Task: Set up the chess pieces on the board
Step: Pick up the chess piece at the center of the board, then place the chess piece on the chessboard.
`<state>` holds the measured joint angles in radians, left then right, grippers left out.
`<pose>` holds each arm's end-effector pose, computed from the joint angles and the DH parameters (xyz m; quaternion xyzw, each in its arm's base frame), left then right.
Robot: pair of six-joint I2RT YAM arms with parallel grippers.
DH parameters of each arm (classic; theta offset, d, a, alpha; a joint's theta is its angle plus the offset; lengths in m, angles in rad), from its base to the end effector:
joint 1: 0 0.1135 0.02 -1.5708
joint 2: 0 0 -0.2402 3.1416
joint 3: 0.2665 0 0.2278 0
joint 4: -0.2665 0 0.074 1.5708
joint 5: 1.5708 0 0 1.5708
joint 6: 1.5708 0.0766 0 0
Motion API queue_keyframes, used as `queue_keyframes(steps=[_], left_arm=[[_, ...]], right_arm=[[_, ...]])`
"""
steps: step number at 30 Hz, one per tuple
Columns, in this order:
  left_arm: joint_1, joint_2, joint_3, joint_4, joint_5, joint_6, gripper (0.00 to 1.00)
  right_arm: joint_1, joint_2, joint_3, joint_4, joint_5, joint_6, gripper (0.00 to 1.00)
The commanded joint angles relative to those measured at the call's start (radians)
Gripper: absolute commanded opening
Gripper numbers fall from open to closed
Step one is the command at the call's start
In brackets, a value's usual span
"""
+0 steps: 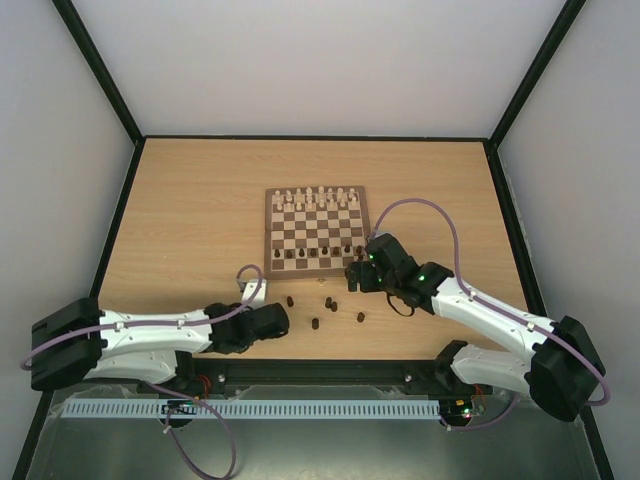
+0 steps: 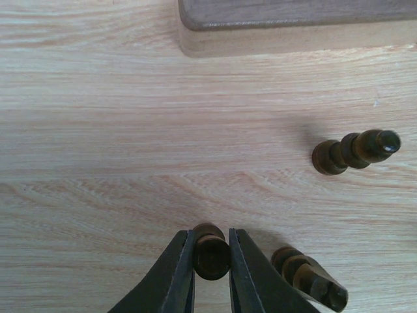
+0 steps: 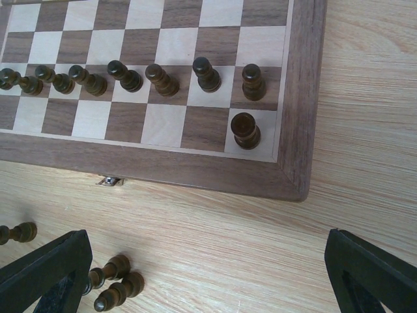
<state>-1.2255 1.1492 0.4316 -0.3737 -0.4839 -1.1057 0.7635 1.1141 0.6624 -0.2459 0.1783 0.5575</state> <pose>0.0986 -0.1687 0.1075 -0.0003 0.9448 -0.1201 0.3048 0.1918 0.1648 0.1912 -0.0553 0.9017 0.1947 0.3821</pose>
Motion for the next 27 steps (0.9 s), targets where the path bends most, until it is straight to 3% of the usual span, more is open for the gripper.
queue_keyframes(steps=[1, 15, 27], left_arm=[[0.005, 0.025, 0.079, -0.059, -0.061, 0.02, 0.11], [0.239, 0.151, 0.294, 0.003, 0.006, 0.309, 0.13], [0.327, 0.284, 0.354, 0.103, 0.069, 0.408, 0.13]], right_arm=[[0.01, 0.011, -0.017, 0.006, -0.002, -0.007, 0.99], [0.014, -0.005, -0.03, 0.011, 0.009, -0.001, 0.99], [0.014, -0.005, -0.032, 0.011, 0.015, 0.001, 0.99]])
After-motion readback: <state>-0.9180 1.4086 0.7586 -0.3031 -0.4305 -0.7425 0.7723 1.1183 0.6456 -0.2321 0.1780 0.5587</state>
